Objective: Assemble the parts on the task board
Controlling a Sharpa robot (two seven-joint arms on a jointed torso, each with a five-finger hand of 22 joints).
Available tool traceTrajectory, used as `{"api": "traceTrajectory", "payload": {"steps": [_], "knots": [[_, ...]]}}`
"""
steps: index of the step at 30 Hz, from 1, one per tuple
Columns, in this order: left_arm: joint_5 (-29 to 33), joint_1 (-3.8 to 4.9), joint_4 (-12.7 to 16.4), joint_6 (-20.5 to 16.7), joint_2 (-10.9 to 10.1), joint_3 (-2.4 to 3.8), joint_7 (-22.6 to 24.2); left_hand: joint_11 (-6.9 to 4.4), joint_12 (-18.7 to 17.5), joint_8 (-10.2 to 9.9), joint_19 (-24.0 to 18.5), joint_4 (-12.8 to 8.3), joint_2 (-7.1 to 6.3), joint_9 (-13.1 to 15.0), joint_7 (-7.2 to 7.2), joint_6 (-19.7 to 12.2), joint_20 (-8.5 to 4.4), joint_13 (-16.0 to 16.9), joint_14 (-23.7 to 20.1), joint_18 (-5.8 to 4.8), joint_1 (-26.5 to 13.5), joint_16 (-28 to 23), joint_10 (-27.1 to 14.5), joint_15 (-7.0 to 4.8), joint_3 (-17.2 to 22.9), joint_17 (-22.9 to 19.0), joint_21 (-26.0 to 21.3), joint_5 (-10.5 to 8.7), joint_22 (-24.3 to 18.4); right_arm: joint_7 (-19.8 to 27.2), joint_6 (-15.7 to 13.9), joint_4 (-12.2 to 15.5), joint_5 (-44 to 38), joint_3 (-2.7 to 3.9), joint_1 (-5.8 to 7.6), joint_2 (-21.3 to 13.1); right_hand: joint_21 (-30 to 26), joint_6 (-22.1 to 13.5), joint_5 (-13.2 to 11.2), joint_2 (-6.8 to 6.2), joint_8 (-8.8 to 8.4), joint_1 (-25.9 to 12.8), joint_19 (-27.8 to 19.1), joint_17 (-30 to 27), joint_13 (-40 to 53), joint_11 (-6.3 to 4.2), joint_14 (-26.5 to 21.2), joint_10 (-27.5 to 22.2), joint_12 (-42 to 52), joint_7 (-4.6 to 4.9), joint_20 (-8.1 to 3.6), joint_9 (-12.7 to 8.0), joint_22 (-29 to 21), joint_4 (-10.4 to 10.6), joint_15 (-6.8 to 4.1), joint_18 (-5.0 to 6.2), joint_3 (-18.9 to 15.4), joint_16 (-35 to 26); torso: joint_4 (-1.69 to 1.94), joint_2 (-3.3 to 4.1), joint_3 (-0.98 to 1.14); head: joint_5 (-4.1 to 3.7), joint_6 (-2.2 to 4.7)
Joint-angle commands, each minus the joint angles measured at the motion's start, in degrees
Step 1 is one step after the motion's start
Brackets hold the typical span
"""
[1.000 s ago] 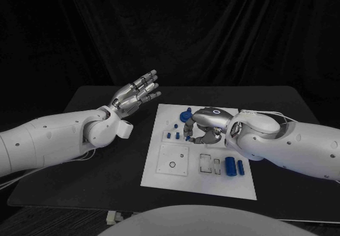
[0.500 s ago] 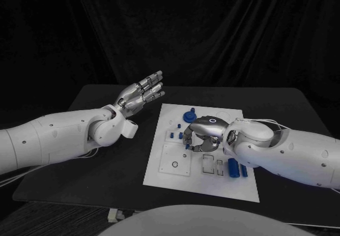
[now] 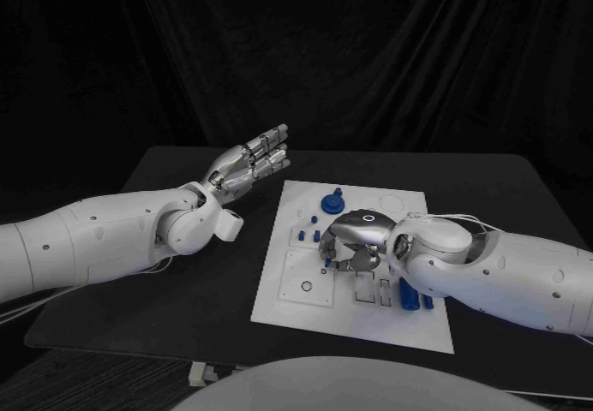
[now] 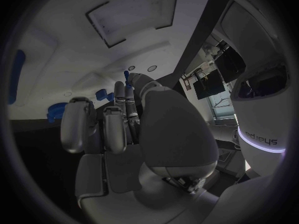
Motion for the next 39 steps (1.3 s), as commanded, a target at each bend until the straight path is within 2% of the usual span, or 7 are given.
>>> {"api": "traceTrajectory", "payload": {"steps": [1, 6, 17, 39], "knots": [[-0.5, -0.1, 0.1, -0.1, 0.1, 0.07, 7.9, -0.03, 0.3, 0.1, 0.0, -0.1, -0.15, 0.0, 0.03, 0.2, -0.08, 0.0, 0.0, 0.48, 0.5, -0.2, 0.0, 0.27, -0.2, -0.1, -0.3, 0.44, 0.0, -0.9, 0.5, 0.3, -1.3, 0.03, -0.32, 0.0, -0.3, -0.4, -0.3, 0.52, 0.0, -0.1, -0.4, 1.3, -0.1, 0.36, 1.7, -0.1, -0.3, 0.05, 0.14, 0.1, 9.7, 0.0, -0.1, 0.42, 0.2, -0.3, 0.01, -0.03, -0.01, 0.04, -0.01], [-0.5, -0.12, 0.1, 0.2, 0.1, 0.07, 7.5, 0.15, 0.3, 0.1, 0.0, -0.2, -0.15, 0.0, 0.0, 0.1, 0.19, 0.0, 0.0, 0.65, 1.0, -0.2, 0.0, 0.65, -0.1, -0.1, -0.2, 0.65, 0.1, -0.7, -0.6, 1.1, -1.4, 0.03, -0.78, -0.4, -0.4, -0.5, -0.3, 0.56, -0.04, -0.1, -0.4, 1.2, -0.1, 0.37, 1.7, 0.0, -0.3, 0.06, 0.15, 0.1, 9.7, 0.0, -0.08, 0.43, 0.3, -0.3, 0.0, 0.0, 0.02, 0.35, -0.01], [-0.5, -0.18, 0.1, 0.8, 0.1, 0.07, 6.8, 0.48, 0.4, 0.0, 0.1, -0.3, -0.24, 0.0, -0.03, 0.0, 0.5, 0.0, 0.0, 0.93, 2.0, -0.2, 0.0, 1.26, 0.1, -0.1, -0.2, 1.23, 0.2, -0.4, -1.8, 2.2, -1.4, 0.03, -1.09, -0.6, -0.4, -0.5, -0.3, 0.56, -0.06, -0.1, -0.4, 1.2, -0.1, 0.36, 1.7, 0.0, -0.3, 0.08, 0.17, 0.1, 9.7, 0.0, -0.07, 0.42, 0.3, -0.3, -0.01, 0.01, -0.01, 0.46, -0.01], [-0.5, -0.52, -0.1, 1.7, 0.3, 0.06, 5.9, 0.92, 0.4, 0.0, 0.1, -0.4, -0.3, 0.0, -0.07, -0.1, 0.64, 0.0, 0.0, 1.17, 2.9, -0.2, 0.0, 1.93, 0.3, -0.1, -0.2, 1.72, 0.2, -0.6, -3.4, 1.7, -3.6, 0.03, -1.65, -0.5, -0.4, -0.5, 0.1, 0.6, -0.19, 0.3, -0.4, 1.0, -0.1, 0.32, 1.6, 0.3, -0.3, 0.12, 0.2, 0.1, 9.7, -0.4, -0.09, 0.44, 0.6, -0.4, 0.03, 0.01, 0.0, 0.33, -0.01]]}}
